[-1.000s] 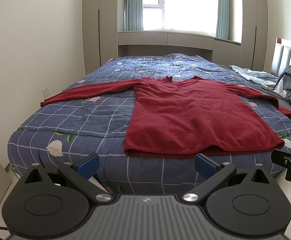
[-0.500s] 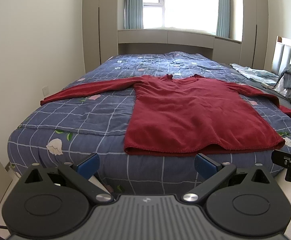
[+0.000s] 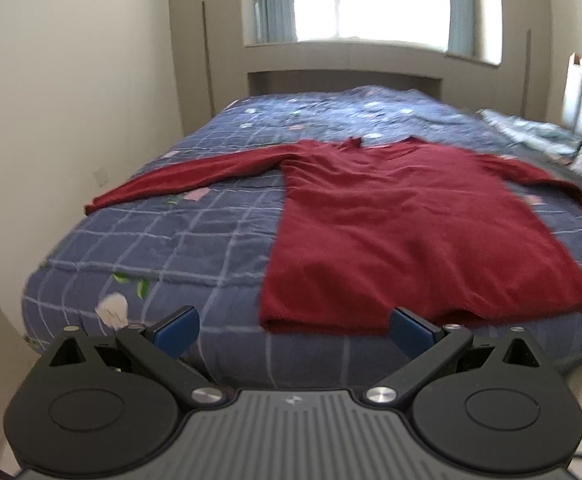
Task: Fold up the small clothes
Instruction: 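Reach the right gripper to the sweater cuff and close on it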
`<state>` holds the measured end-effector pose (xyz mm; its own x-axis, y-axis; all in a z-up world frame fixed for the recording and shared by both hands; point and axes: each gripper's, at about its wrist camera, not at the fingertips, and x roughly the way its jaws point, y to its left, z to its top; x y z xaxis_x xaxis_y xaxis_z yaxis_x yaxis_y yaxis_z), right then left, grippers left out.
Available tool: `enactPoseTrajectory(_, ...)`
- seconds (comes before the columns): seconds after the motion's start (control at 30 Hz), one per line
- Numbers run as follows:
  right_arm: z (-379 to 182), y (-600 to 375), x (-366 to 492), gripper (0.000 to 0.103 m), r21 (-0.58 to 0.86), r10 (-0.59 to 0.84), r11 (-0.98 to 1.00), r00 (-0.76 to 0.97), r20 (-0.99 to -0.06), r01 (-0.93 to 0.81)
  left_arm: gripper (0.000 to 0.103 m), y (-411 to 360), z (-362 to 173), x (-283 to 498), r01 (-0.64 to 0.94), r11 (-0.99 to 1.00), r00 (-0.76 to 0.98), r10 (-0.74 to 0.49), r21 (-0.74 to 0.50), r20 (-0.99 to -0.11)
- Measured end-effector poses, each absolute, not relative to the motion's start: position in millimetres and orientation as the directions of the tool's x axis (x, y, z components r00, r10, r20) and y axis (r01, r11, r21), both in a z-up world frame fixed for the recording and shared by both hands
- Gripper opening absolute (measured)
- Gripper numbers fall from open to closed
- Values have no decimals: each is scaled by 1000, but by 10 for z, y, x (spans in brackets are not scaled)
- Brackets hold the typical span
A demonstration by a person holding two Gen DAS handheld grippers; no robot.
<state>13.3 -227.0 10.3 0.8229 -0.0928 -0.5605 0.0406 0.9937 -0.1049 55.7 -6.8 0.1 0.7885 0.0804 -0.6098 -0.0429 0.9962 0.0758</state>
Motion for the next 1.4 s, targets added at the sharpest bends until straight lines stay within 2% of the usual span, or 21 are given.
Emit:
enactPoseTrajectory(0.33,140,-2648,828,103,-137,-169,984,846,-505,115,103,-226,188,1532,-4,1000,776,11,13,-630)
enactPoseTrajectory(0.5,29,-2992,1321,103,-98,-196,981,838,-510,170,103,-484,225,2092,20,999,770,10,40,-638)
enactPoseTrajectory(0.73,-214,-3714,2008,103,54,-183,965,805,-565,257,103,-986,155,2927,105,994,752,-52,40,-657)
enactPoseTrajectory(0.93,-405,-4550,2367,103,171,-229,900,768,-598,401,103,-1508,-23,3603,196,981,753,-147,6,-641)
enactPoseTrajectory(1.03,-494,-5037,2462,103,292,-236,817,751,-616,497,103,-1763,-173,3906,226,974,752,-179,-7,-634)
enactPoseTrajectory(1.23,-812,-5809,2580,103,580,-134,598,782,-609,554,103,-2056,-492,4306,240,969,716,-211,-49,-665)
enactPoseTrajectory(1.4,-965,-6108,2643,102,694,-176,444,814,-553,567,103,-2105,-688,4435,226,973,693,-195,-48,-694)
